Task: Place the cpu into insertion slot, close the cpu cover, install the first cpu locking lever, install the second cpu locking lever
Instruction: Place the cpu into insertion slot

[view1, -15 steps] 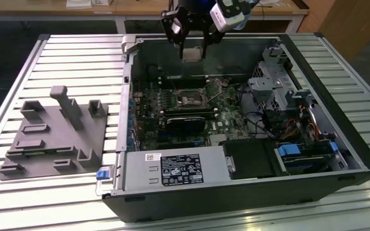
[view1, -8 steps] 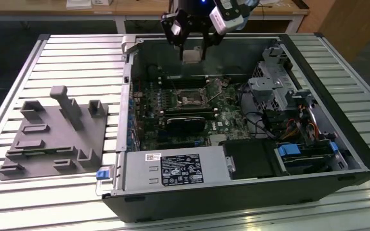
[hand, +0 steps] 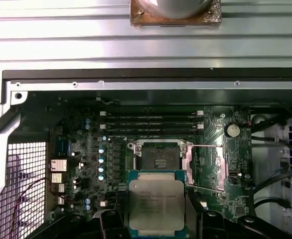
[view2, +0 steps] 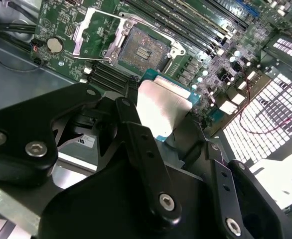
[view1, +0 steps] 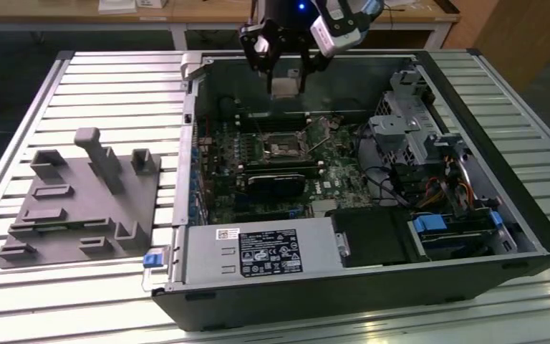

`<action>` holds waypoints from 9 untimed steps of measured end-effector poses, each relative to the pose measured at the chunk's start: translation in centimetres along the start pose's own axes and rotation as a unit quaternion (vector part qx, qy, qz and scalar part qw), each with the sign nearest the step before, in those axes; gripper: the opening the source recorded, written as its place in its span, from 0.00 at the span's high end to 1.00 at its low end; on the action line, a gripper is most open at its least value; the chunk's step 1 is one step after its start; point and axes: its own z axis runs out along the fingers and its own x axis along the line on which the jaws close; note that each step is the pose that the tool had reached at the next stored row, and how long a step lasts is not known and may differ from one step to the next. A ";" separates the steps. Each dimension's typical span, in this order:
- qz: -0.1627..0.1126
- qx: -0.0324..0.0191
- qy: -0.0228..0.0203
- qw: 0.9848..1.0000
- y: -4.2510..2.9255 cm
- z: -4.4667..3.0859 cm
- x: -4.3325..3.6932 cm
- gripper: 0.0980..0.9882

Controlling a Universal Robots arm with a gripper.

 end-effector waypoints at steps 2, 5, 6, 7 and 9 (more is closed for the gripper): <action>0.000 0.000 0.000 1.000 -0.01 0.17 0.00 0.51; 0.000 0.000 0.000 1.000 -0.04 0.41 -0.01 0.51; 0.000 0.000 0.000 1.000 -0.04 0.49 -0.01 0.51; 0.000 0.000 0.000 1.000 -0.05 0.55 -0.01 0.51; 0.000 0.000 0.000 1.000 -0.06 0.70 -0.01 0.51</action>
